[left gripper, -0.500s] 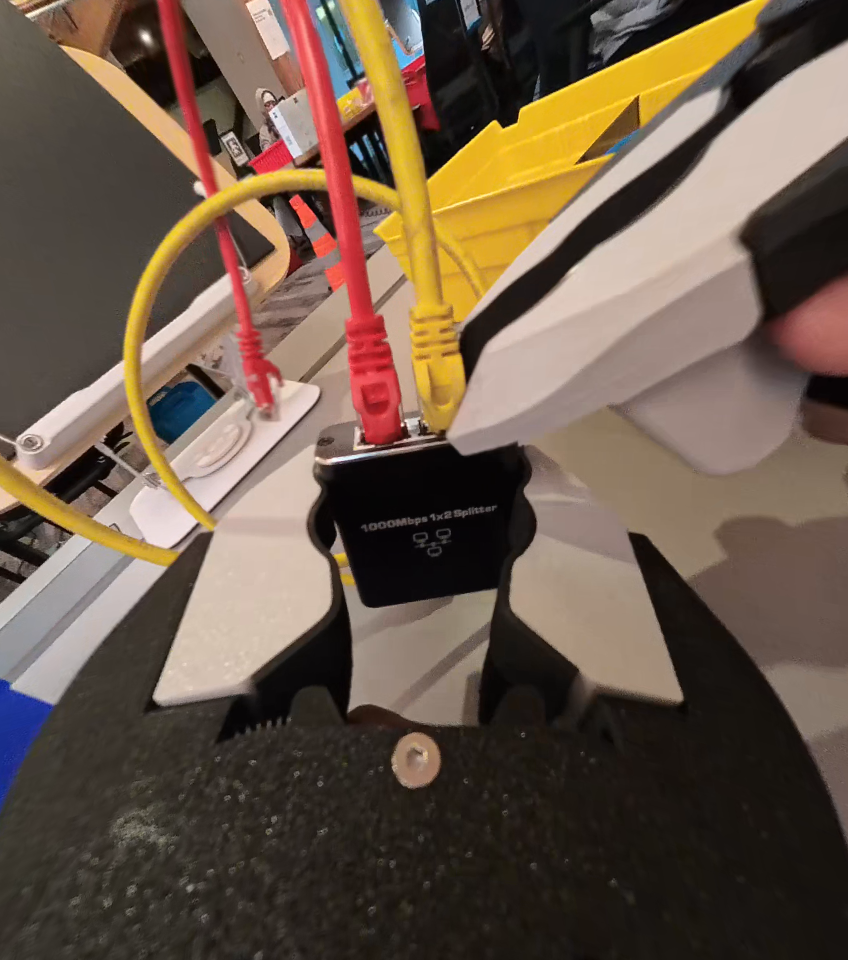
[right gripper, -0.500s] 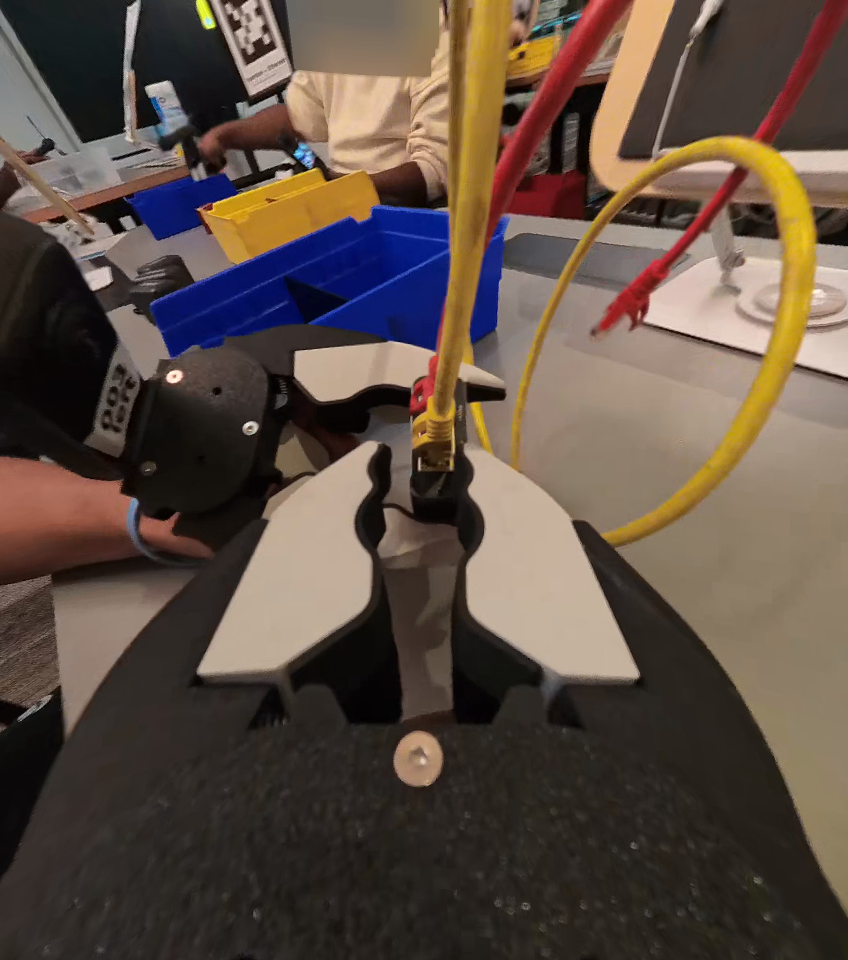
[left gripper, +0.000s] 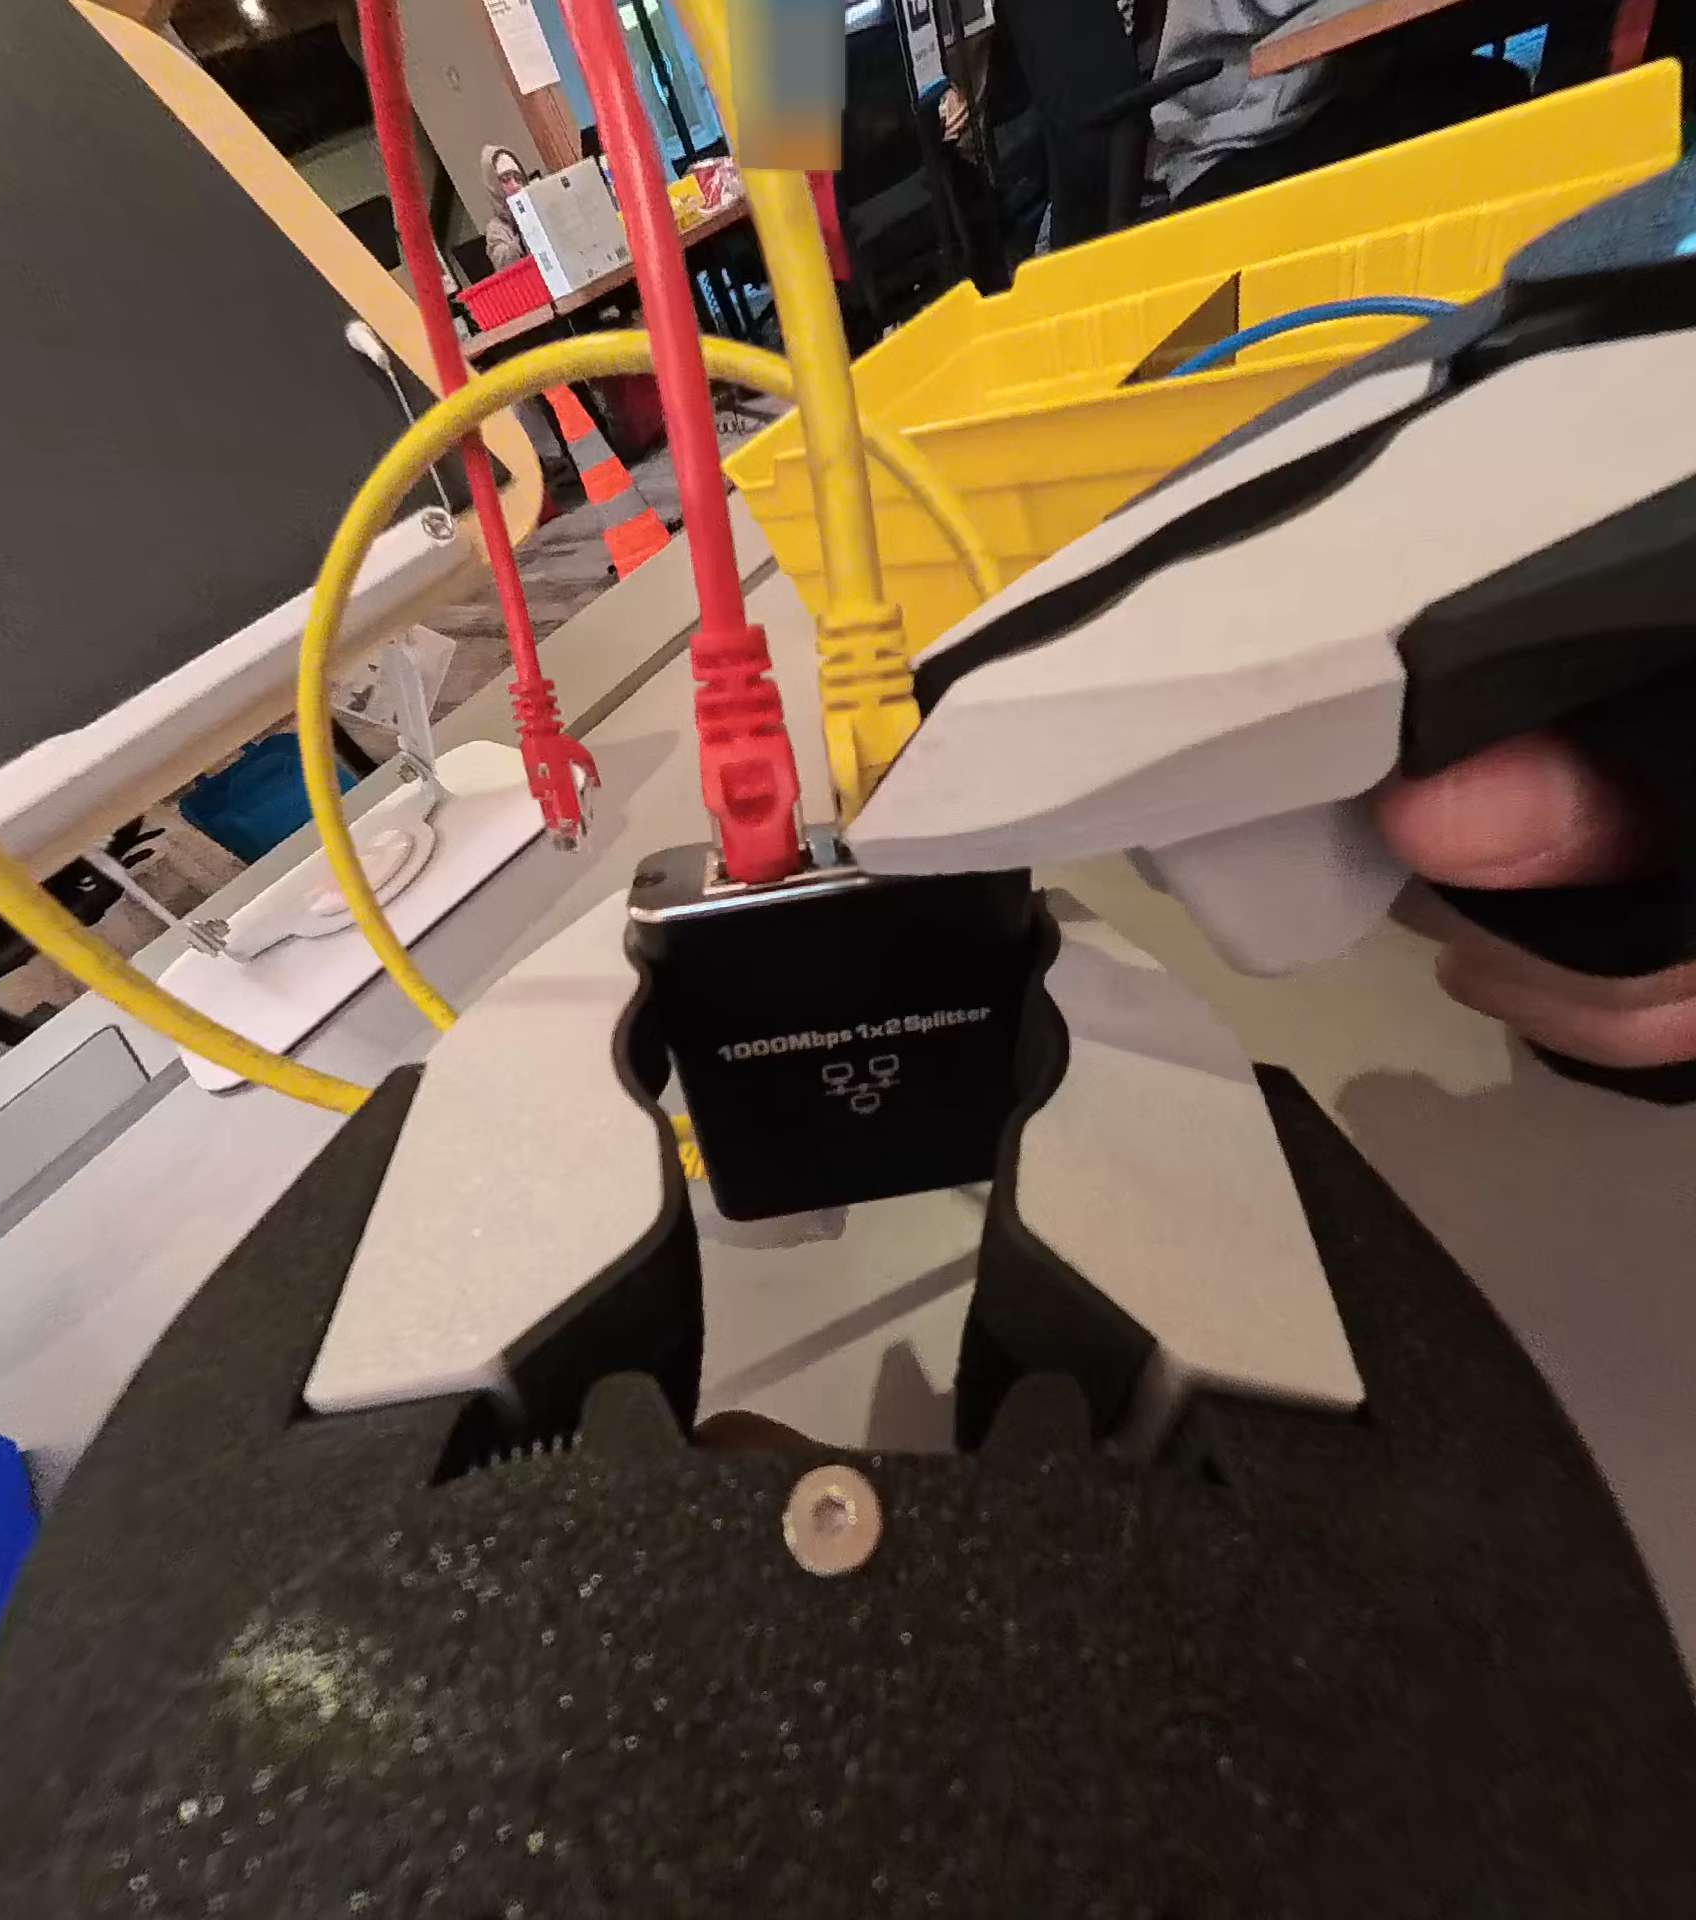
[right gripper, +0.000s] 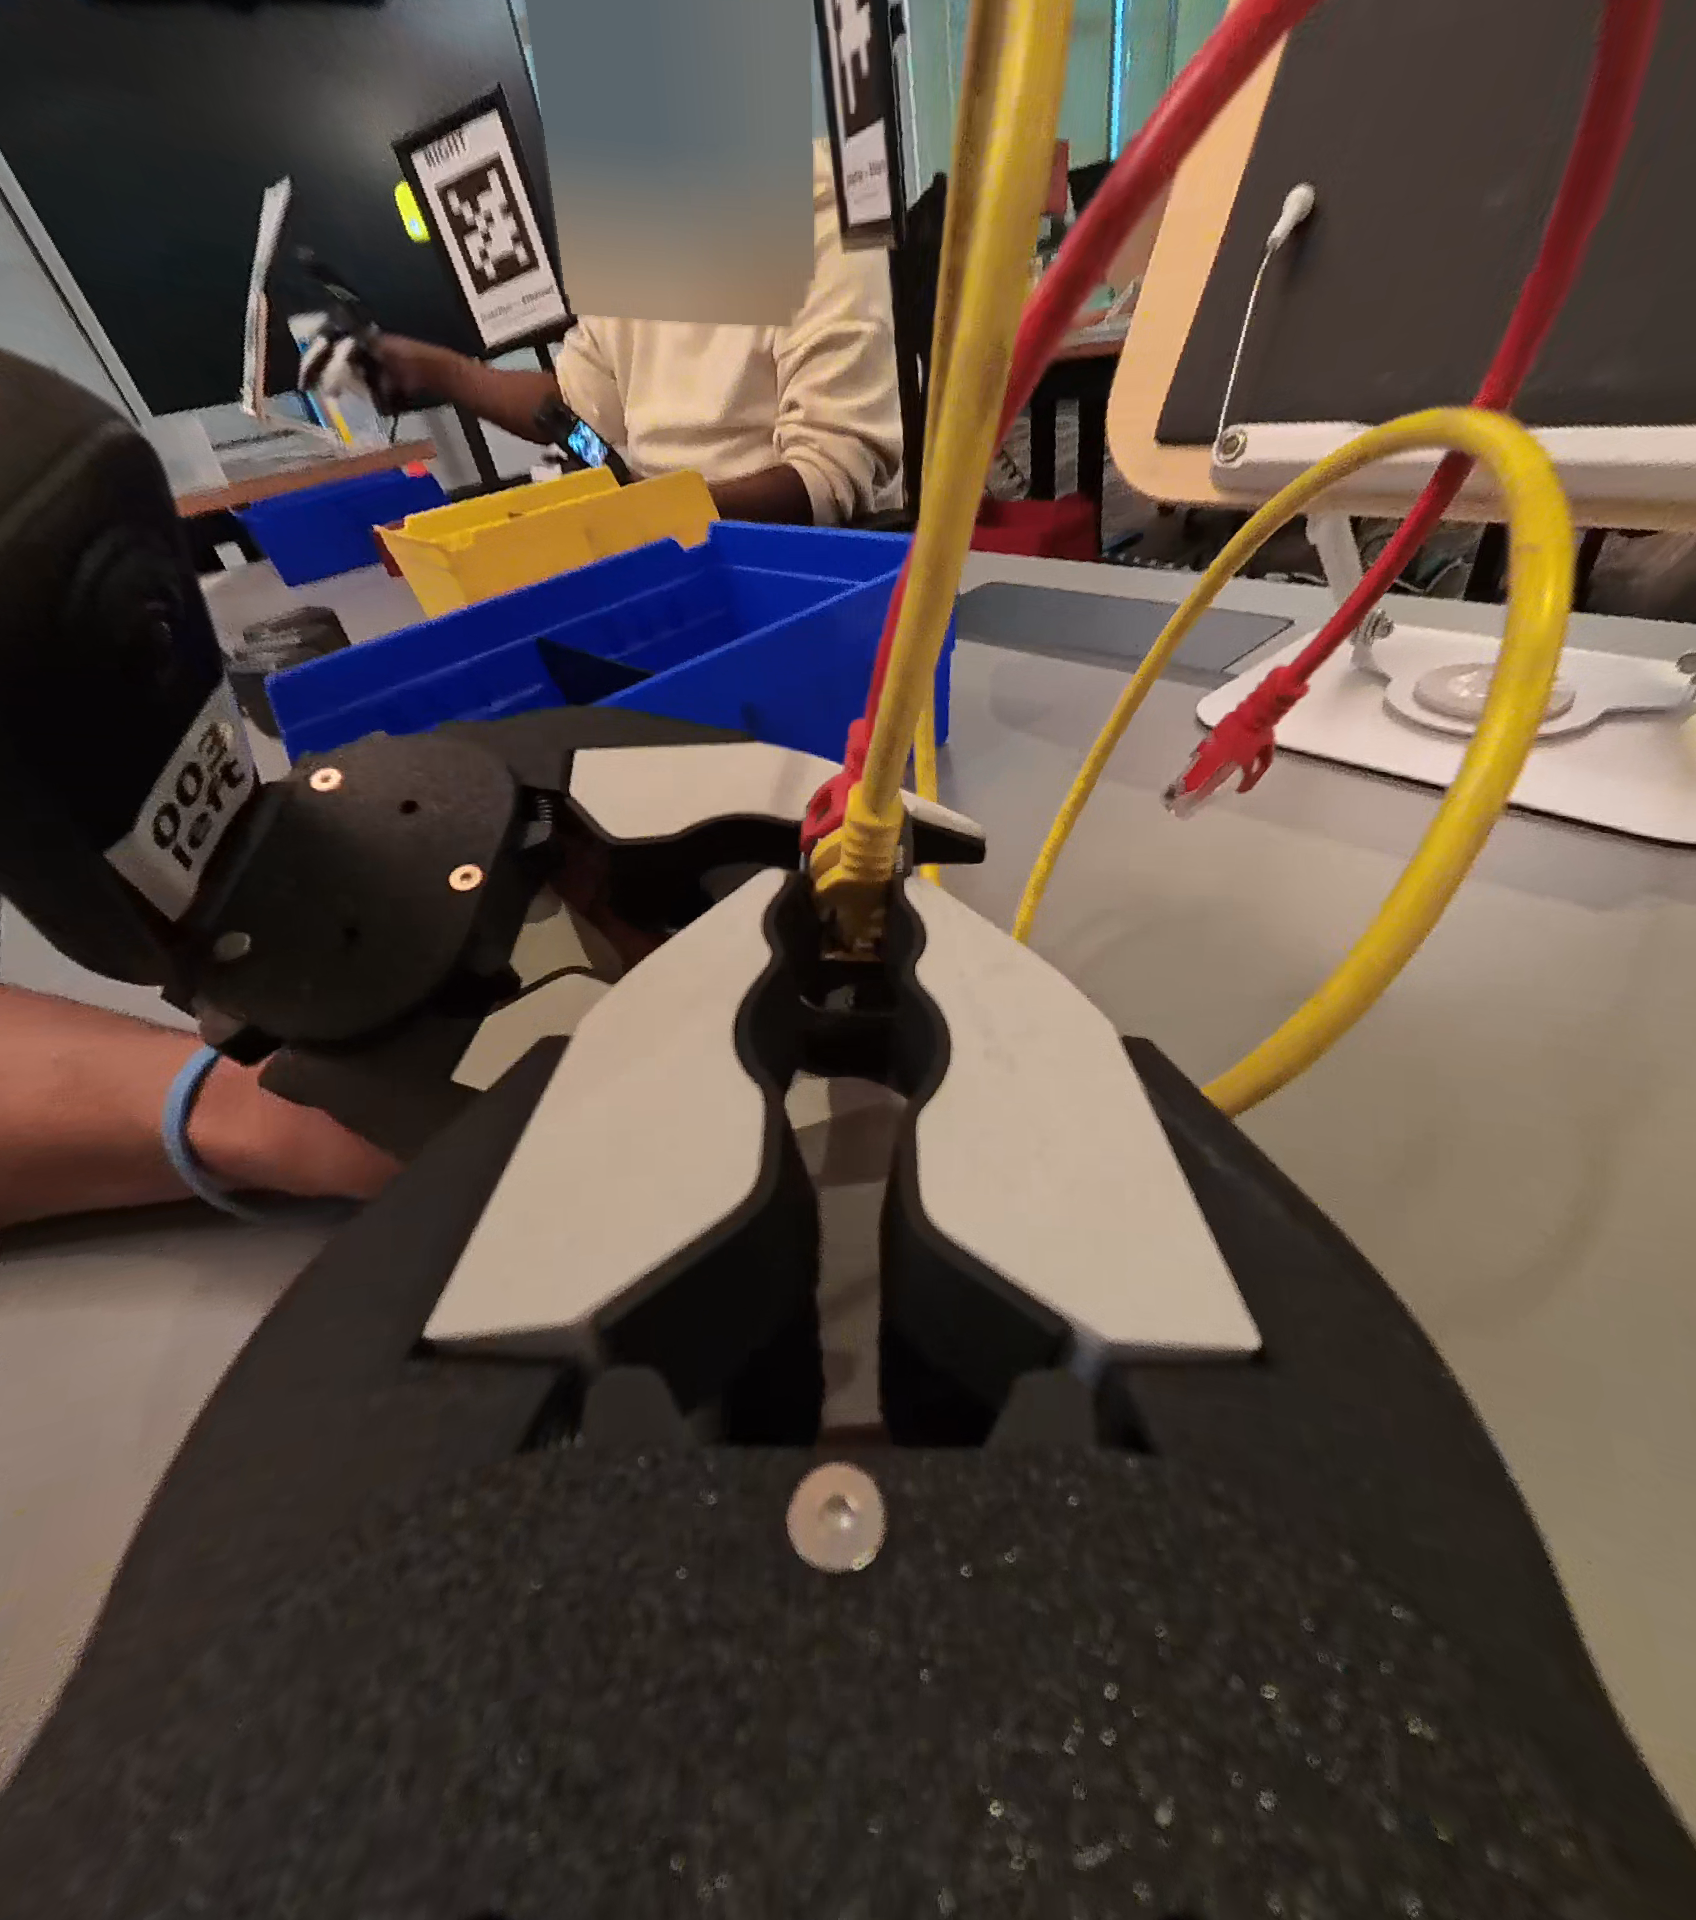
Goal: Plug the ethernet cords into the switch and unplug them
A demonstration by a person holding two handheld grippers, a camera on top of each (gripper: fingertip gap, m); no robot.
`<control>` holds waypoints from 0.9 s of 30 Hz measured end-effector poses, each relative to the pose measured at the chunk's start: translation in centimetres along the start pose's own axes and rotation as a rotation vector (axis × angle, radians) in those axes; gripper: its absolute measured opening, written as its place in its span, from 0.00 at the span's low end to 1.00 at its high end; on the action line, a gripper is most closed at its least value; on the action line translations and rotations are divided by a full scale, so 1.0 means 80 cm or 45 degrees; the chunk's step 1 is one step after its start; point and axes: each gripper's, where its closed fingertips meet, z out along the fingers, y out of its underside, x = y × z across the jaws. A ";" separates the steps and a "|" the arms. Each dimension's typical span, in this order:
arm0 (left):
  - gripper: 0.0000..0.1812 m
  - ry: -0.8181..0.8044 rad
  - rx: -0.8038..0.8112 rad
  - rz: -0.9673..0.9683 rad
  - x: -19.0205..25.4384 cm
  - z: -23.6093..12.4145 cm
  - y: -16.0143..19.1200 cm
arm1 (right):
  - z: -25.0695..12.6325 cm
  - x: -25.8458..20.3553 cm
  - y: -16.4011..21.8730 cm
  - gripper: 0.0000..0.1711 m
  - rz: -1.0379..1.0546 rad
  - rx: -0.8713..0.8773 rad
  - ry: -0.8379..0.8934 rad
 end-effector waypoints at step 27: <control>0.36 0.587 0.076 -0.079 0.058 -0.024 -0.015 | -0.066 0.077 0.015 0.08 0.570 -0.431 0.040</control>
